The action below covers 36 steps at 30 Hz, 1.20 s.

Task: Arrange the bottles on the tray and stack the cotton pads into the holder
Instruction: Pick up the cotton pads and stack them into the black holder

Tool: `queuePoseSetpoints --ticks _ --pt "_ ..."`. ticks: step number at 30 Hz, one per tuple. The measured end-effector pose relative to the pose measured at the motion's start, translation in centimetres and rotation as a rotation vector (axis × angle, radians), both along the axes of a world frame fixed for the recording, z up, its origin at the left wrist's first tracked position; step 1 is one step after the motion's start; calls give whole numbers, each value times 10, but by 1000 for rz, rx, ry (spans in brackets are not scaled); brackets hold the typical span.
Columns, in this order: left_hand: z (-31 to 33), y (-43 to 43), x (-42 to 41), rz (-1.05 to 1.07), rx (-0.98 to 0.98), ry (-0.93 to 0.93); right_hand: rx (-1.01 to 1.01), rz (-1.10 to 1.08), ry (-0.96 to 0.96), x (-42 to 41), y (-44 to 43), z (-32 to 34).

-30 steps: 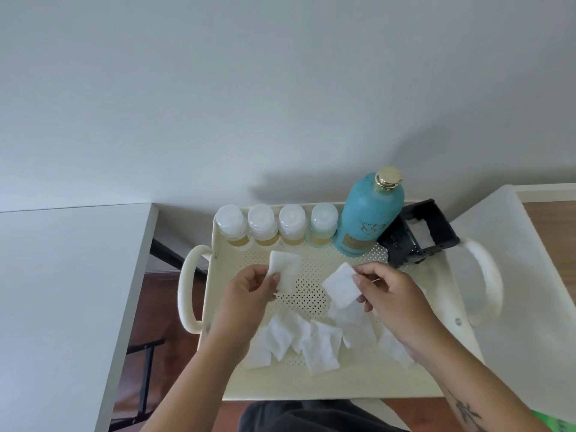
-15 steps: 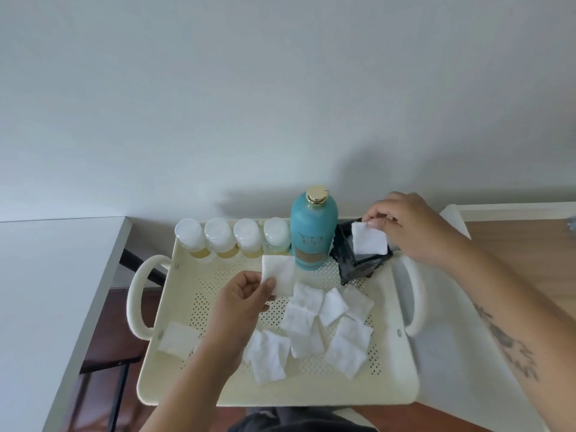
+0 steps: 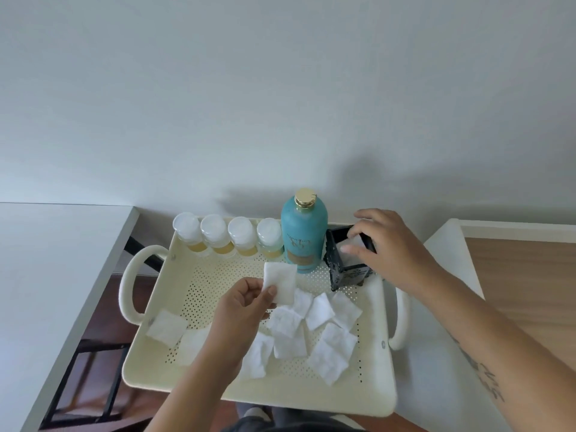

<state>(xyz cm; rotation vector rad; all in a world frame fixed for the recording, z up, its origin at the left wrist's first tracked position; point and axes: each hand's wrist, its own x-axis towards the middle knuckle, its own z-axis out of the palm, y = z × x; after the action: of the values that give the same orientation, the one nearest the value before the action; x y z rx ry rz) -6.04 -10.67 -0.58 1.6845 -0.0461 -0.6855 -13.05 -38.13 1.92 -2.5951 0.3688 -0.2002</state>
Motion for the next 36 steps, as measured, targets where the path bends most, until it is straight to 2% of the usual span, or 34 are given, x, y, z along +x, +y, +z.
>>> queuePoseSetpoints --ticks 3,8,14,19,21,26,31,33,36 --pt "-1 -2 -4 7 7 5 27 99 151 -13 2 -5" --pt "-1 -11 -10 -1 0 11 -105 -7 103 -12 9 -17" --pt "2 -21 -11 -26 -11 2 -369 -43 112 -8 23 -21" --pt "3 -26 -13 -40 -27 0 -383 -70 204 -4 29 -19" --pt "5 -29 -12 -54 -39 4 -335 -83 193 -8 30 -14" --pt "12 -40 -8 -102 -84 36 -9 -196 -146 -26 52 10" --pt "15 -48 -8 -187 -99 49 526 -147 -119 -24 65 26" --pt "13 -47 -5 -170 -77 22 553 -198 -153 -20 60 28" --pt "6 -36 5 -107 47 -81 431 -314 -178 -9 38 26"
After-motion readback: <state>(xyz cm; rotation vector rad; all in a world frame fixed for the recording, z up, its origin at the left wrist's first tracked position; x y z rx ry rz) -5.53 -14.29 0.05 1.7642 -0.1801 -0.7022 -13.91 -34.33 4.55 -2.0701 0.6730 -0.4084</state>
